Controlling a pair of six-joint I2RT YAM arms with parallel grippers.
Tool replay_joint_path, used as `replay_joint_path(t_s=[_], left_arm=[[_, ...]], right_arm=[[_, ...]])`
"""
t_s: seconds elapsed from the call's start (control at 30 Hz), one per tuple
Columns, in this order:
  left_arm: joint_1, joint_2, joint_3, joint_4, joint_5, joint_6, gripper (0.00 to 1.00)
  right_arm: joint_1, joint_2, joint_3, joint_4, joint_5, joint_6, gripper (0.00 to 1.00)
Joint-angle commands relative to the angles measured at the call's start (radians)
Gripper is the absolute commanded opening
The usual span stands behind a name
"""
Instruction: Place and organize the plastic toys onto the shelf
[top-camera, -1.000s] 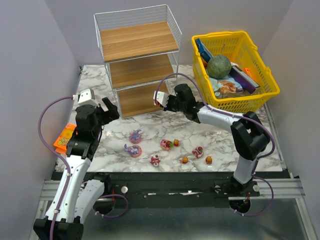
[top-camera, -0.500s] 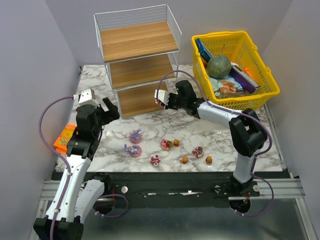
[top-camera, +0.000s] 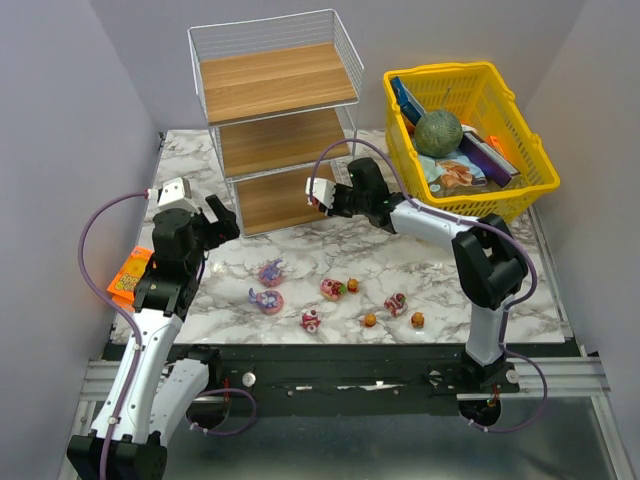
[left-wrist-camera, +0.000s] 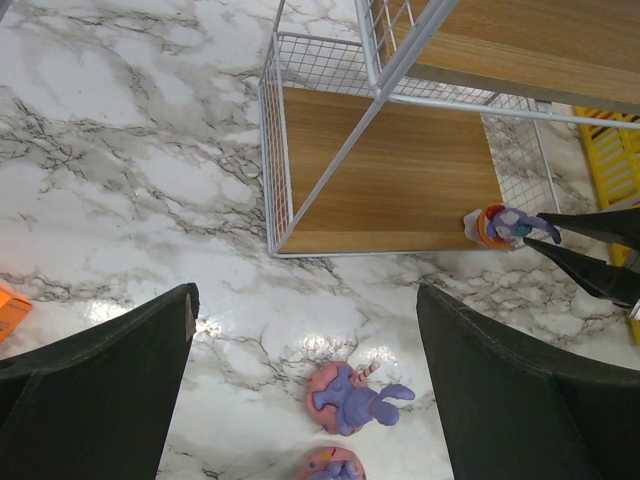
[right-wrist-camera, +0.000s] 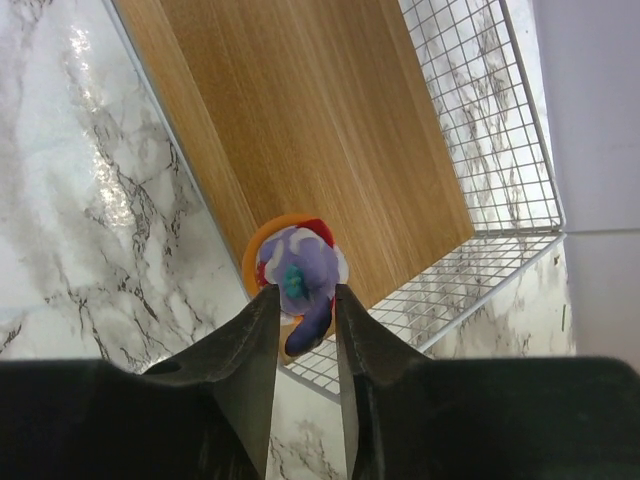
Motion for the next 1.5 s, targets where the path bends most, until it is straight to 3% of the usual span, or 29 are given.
replay_joint_path(t_s=[0.0,0.27,0.83,1.23,1.37,1.47], left_arm=[[-0.004,-0.014,-0.005,0.009,0.013,0.016,0.99],[-0.004,-0.015,-0.002,0.007,0.019,0.016,0.99],[-0.004,-0.02,0.001,0.003,0.022,0.014,0.99],[-0.004,-0.035,-0.016,0.012,0.021,0.008,0.99],[-0.004,-0.038,-0.014,0.006,0.018,0.01,0.99],[-0.004,-0.038,-0.011,0.004,0.012,0.016,0.99]], right_arm=[[-0.006,0.022,0.022,-0.009,-0.012,-0.02,0.41],[-0.006,0.016,0.031,-0.004,-0.009,-0.022,0.5],[-0.006,-0.035,0.03,0.045,0.018,0.067,1.0],[0.005,-0.197,-0.1,0.022,-0.002,0.316,1.0],[0.029,-0.329,-0.235,0.139,0.135,0.461,1.0],[0.069,-0.459,-0.355,0.219,0.334,0.572,1.0]])
